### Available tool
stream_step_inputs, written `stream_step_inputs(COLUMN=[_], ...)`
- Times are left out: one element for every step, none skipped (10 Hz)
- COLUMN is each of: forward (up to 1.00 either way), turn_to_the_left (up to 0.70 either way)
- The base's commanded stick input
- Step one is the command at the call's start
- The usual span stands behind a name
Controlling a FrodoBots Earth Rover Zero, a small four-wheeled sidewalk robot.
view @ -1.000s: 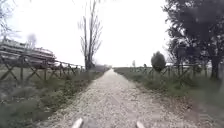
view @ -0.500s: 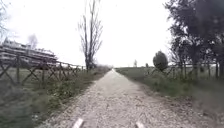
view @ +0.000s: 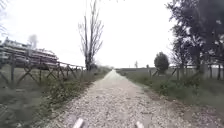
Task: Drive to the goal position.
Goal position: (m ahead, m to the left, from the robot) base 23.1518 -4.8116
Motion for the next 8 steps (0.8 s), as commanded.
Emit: stream_step_inputs(forward=[0.49,0.49,0.49,0.49,0.49,0.49,0.49,0.49], turn_to_the_left=[-0.17,0.00,0.00,0.00,0.00,-0.24,-0.22,0.00])
